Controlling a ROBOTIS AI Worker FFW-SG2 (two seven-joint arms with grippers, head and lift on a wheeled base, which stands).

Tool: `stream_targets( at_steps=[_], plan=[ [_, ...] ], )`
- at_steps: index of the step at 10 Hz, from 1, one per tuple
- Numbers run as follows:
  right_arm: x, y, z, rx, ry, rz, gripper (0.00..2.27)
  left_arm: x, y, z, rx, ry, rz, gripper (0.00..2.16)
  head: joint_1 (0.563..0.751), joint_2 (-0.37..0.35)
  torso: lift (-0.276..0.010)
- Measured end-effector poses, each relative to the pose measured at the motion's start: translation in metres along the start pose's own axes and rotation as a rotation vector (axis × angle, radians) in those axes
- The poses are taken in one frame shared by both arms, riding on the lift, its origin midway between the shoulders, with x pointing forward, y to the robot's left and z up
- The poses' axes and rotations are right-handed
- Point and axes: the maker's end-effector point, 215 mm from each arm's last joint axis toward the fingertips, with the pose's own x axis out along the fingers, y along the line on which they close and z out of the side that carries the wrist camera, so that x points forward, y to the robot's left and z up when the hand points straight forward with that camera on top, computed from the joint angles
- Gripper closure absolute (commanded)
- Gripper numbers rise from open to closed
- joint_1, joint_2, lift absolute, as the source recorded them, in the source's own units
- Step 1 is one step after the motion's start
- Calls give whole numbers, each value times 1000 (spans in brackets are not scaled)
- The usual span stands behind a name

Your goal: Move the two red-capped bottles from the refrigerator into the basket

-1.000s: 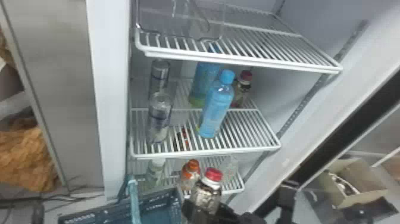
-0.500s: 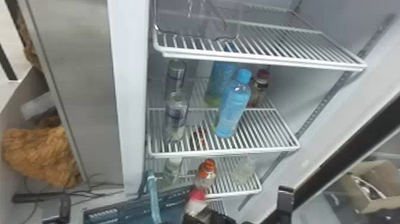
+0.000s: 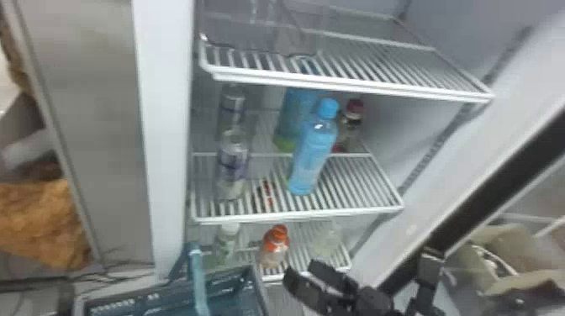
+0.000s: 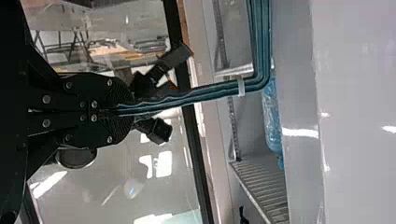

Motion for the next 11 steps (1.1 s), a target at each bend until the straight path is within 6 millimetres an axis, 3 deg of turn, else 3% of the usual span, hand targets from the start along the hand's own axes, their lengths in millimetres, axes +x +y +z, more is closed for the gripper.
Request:
stream_targets(
  at_steps=[3,5,9,11],
  plan=[
    [-23,-23,60,-106,-165,-87,205,1,-4,0,-3,-5,-17,1202,695,-350,0],
    [-23,-30,81,-128,-250,-107,202,1,-5,-1,-4,-5,-19,1202,695,-350,0],
    [-32,-39,148,-238,-450,-192,200,1,-5,-3,-11,1,-20,1202,695,-350,0],
    [-40,-44,169,-274,-507,-255,206,3,-7,-5,-14,5,-29,1202,695,-350,0]
  ],
)
